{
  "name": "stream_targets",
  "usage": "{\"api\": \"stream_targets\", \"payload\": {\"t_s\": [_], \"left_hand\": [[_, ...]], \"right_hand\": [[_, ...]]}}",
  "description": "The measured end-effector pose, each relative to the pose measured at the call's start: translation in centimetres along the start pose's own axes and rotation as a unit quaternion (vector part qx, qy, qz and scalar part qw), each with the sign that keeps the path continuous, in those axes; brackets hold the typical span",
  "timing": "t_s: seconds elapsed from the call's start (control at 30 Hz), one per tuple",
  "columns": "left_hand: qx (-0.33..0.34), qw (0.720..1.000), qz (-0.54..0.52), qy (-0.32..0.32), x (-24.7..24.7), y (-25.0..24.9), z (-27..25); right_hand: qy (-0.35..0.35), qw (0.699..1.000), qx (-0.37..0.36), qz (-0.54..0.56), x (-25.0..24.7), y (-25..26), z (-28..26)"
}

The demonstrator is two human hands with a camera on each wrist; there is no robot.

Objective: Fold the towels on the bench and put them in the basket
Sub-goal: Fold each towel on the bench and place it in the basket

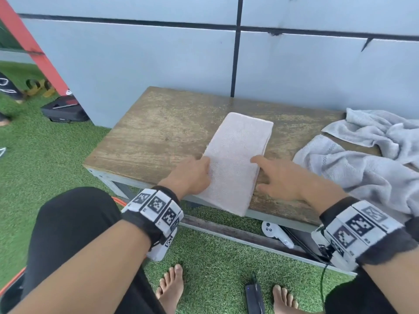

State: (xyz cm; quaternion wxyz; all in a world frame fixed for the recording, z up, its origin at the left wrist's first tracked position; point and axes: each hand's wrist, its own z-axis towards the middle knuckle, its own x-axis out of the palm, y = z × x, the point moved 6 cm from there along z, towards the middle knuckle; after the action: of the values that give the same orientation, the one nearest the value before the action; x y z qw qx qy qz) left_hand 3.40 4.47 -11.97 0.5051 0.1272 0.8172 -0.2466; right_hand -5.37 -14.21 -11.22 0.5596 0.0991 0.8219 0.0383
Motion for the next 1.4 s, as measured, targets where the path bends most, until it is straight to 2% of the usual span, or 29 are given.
{"api": "stream_targets", "payload": {"t_s": [0.13,0.2,0.4,0.53,0.7,0.83,0.93,1.07,1.17,1.3,1.4], "left_hand": [[0.005,0.997,-0.038,0.061,0.0,-0.4,-0.5],[0.020,0.996,-0.045,0.068,-0.1,-0.3,-0.6],[0.065,0.986,-0.147,0.037,-0.8,-0.4,-0.6],[0.091,0.988,-0.125,0.017,-0.9,-0.7,-0.7],[0.133,0.983,-0.129,-0.011,-0.8,-0.6,-0.5],[0.140,0.978,-0.153,-0.036,-1.3,0.2,-0.2],[0.136,0.977,-0.156,-0.059,-1.7,0.9,0.0],[0.119,0.981,-0.142,-0.054,-1.3,2.4,0.2],[0.119,0.982,-0.142,-0.042,-0.6,3.1,0.2],[0.127,0.982,-0.138,-0.035,-0.3,3.5,0.0],[0.129,0.981,-0.142,-0.042,-0.3,3.5,-0.2]], "right_hand": [[0.041,0.998,-0.002,-0.047,1.4,0.3,-1.3],[0.040,0.998,-0.003,-0.053,1.6,0.5,-1.6],[0.021,0.998,0.001,-0.058,2.1,0.9,-2.0],[-0.015,0.999,-0.014,-0.050,2.8,1.7,-2.4],[-0.077,0.994,0.013,-0.071,3.8,2.3,-1.9],[-0.103,0.992,0.019,-0.071,3.9,2.7,-2.0],[-0.114,0.993,0.020,-0.026,3.0,2.4,-2.2],[-0.170,0.985,0.031,0.025,1.2,1.8,-2.3],[-0.161,0.986,0.010,0.042,1.0,1.4,-2.0],[-0.124,0.991,-0.048,0.002,2.4,2.0,-1.6],[-0.144,0.987,-0.062,0.014,2.3,2.5,-1.4]]}}
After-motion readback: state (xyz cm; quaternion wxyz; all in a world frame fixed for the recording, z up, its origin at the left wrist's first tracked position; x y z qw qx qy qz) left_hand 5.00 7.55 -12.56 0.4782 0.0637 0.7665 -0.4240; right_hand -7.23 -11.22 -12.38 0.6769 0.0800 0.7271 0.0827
